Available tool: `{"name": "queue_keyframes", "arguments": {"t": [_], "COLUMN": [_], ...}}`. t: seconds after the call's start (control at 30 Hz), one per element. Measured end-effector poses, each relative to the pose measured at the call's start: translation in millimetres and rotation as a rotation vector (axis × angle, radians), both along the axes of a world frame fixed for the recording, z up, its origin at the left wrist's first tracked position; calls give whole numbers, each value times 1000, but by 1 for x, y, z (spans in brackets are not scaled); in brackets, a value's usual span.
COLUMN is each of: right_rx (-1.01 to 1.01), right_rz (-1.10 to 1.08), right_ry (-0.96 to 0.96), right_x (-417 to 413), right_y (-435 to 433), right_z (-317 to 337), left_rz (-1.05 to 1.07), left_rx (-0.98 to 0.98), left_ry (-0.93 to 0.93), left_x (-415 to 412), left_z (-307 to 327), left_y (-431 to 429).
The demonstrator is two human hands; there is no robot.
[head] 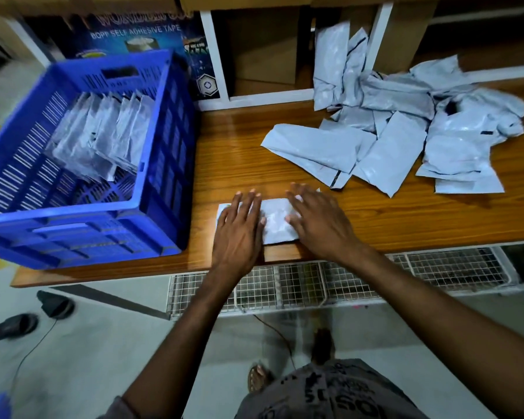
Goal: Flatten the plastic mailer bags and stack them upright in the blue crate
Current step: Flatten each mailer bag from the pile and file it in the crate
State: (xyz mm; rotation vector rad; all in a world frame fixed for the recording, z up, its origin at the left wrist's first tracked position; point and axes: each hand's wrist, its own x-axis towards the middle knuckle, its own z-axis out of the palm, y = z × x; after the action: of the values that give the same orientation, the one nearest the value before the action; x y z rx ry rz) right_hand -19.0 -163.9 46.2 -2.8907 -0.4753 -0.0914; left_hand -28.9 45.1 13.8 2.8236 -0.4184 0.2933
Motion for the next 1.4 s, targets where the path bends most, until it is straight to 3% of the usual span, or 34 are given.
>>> {"name": "queue_keyframes", "arguments": {"t": [0.07, 0.17, 0.3, 0.7, 0.83, 0.93, 1.1, 1.23, 1.4], "right_rx": [-48, -56, -39, -42, -140, -106, -63, -117, -90], "right_rz": [32, 25, 3, -54, -112, -117, 108, 84, 60], "right_ry": [128, 172, 134, 281, 349, 283, 271, 238, 69], "right_x": [3, 2, 3, 15, 6, -10, -24, -43, -69], "right_y": [15, 16, 8, -15, -28, -39, -13, -10, -7], "right_z": [-16, -33, -45, -42, -37, -33, -19, -22, -25], "left_rz": [-7, 15, 66, 115, 113, 26, -106, -175, -272], "left_rx": [30, 46, 30, 50, 31, 32, 74, 113, 27], "left_ry": [123, 198, 199, 260, 280, 263, 232, 155, -20], "left_x": [5, 5, 4, 6, -1, -21, -38, -52, -65], "left_z": [-14, -28, -36, -32, -28, -24, -24, -27, -28], "left_y": [-4, 2, 7, 6, 17, 30, 41, 54, 63]}}
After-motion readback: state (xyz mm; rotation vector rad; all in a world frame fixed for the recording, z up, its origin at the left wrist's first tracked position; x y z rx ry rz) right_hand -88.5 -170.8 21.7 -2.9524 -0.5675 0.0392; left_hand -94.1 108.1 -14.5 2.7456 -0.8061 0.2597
